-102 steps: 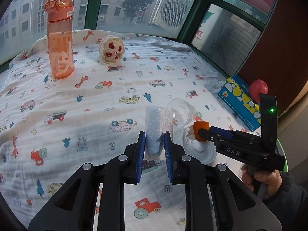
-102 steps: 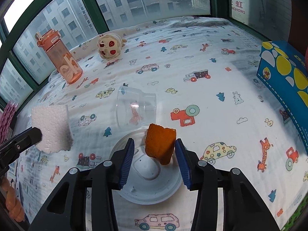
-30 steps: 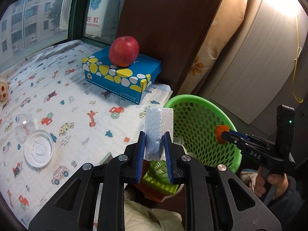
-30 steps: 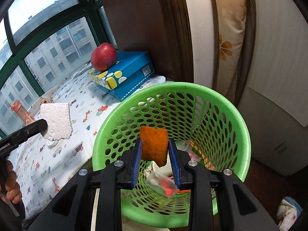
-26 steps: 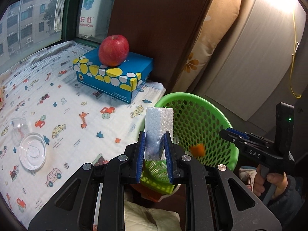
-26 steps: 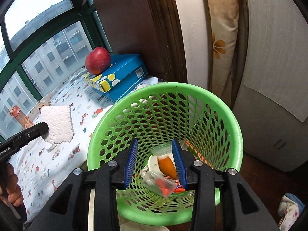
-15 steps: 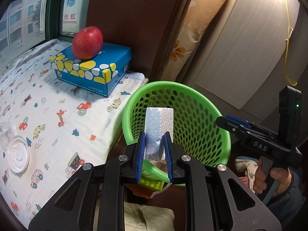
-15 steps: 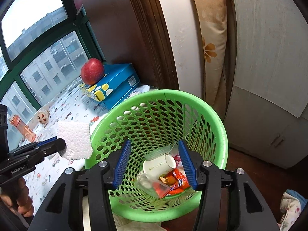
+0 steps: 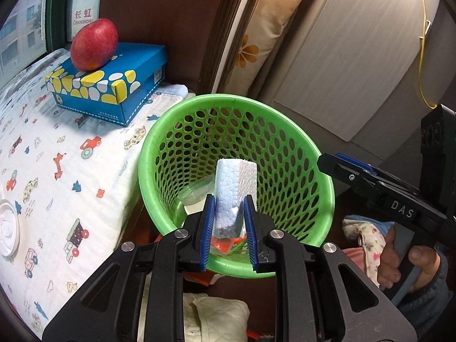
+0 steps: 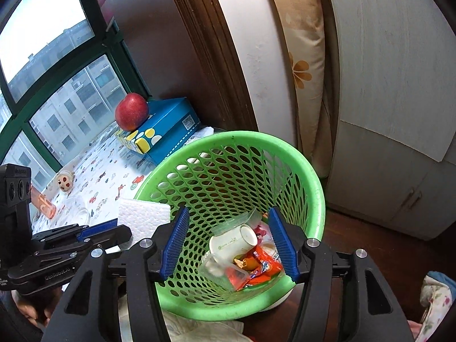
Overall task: Collect trash
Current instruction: 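Open both grippers to drop the foam and orange pieces into the basket, then move both tools back over the bed toward the clear cup and white lid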
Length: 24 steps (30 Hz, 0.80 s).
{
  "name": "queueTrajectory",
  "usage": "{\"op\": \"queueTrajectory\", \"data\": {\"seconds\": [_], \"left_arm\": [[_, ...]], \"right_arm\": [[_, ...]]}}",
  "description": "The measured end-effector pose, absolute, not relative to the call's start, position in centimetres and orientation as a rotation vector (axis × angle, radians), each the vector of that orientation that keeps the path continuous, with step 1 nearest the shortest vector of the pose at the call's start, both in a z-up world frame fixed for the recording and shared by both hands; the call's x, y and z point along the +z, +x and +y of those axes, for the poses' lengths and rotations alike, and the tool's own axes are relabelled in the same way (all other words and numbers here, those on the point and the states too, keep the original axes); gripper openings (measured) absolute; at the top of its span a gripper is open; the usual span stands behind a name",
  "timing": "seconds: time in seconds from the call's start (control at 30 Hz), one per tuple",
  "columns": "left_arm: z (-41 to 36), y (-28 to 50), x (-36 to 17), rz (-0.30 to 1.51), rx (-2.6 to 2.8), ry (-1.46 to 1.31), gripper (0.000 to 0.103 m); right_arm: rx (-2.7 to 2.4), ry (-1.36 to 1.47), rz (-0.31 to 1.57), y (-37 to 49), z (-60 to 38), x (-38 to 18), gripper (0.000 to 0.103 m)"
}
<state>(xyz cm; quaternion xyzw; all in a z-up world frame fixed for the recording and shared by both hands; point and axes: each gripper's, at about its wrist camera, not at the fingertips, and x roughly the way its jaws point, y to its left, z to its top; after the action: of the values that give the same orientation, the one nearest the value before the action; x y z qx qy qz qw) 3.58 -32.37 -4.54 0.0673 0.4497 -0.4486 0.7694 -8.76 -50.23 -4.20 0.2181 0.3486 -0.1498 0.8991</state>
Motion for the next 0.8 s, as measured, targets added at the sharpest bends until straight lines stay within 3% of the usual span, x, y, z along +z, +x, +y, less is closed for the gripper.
{"op": "queueTrajectory", "data": {"seconds": [0.1, 0.8], "left_arm": [[-32.4, 3.6, -4.7, 0.986, -0.97, 0.139, 0.038], [-23.5, 7.3, -3.4, 0.925, -0.737, 0.069, 0.049]], "right_arm": [[-0.309, 0.46, 0.721, -8.7, -50.3, -4.3, 0.057], [-0.208, 0.406, 0.733, -5.2, -45.5, -3.5, 0.069]]}}
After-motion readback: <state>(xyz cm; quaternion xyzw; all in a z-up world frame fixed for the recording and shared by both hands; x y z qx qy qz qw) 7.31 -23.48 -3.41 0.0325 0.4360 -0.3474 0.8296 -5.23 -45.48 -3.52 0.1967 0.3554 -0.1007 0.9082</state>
